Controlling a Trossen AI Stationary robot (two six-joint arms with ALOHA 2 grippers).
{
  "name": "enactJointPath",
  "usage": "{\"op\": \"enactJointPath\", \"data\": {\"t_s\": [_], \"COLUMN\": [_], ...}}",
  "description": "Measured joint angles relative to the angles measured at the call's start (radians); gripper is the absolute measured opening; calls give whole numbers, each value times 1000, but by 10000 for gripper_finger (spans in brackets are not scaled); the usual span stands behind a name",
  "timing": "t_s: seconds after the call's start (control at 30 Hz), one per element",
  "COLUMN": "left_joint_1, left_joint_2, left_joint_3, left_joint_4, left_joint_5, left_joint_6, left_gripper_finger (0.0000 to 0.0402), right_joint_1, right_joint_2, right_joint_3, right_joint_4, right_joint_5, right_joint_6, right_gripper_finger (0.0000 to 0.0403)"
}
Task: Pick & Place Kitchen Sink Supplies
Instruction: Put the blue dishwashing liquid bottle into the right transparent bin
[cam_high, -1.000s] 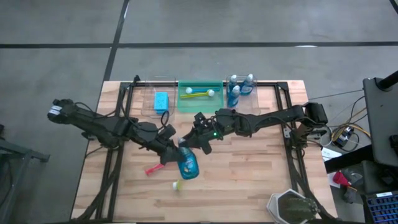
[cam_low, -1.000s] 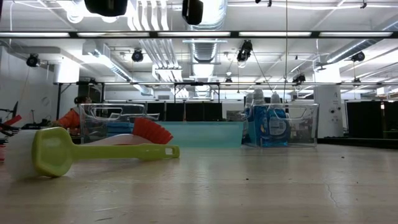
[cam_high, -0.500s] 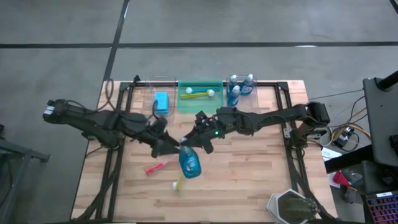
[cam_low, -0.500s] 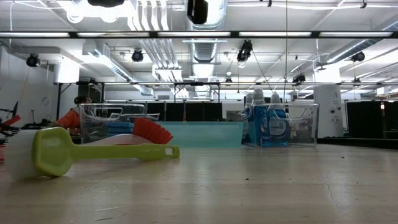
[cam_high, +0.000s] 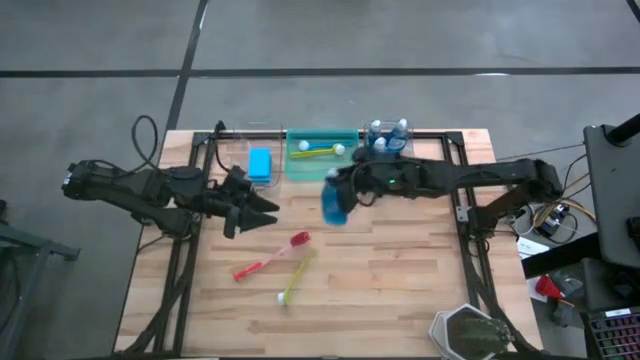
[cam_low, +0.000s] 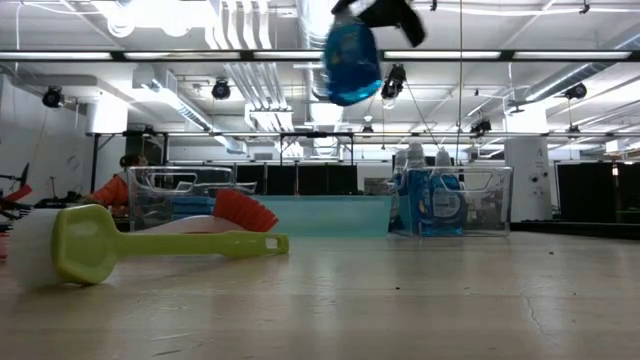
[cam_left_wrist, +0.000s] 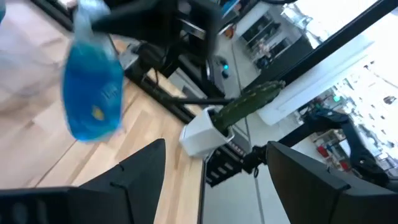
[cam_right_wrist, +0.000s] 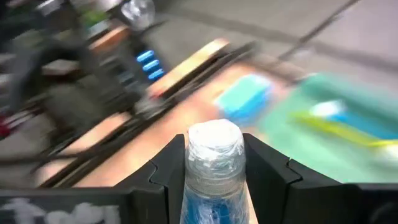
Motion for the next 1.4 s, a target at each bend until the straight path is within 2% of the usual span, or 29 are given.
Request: {"op": "enactJointPath", "data": {"t_s": [0.23, 0.47, 0.63, 0.77, 0.83, 1.0, 1.2, 1.4], "left_joint_1": [0, 0, 1, 2, 2, 1, 1, 1], "left_joint_2": [-17, -22, -28, -29, -30, -30, -30, -30], "left_joint_3": [0, -1, -1, -1, -1, -1, -1, -1], "left_joint_4": [45, 77, 89, 88, 88, 88, 86, 86], "left_joint_5": [-34, -99, -173, -181, -180, -180, -180, -180], "left_joint_6": [44, 85, 114, 130, 136, 141, 165, 171], "left_gripper_finger": [269, 268, 268, 268, 268, 268, 268, 268], "right_joint_1": [3, 3, 3, 3, 3, -4, -36, -76], "right_joint_2": [-134, -170, -163, -163, -163, -164, -164, -164], "right_joint_3": [0, -5, -32, -94, -134, -236, -368, -476], "right_joint_4": [-206, -315, -447, -571, -609, -601, -582, -465], "right_joint_5": [452, 737, 906, 957, 970, 1014, 1019, 1020], "right_joint_6": [5, 20, 196, 437, 502, 551, 664, 652], "right_gripper_finger": [127, 127, 128, 128, 128, 128, 128, 131]}}
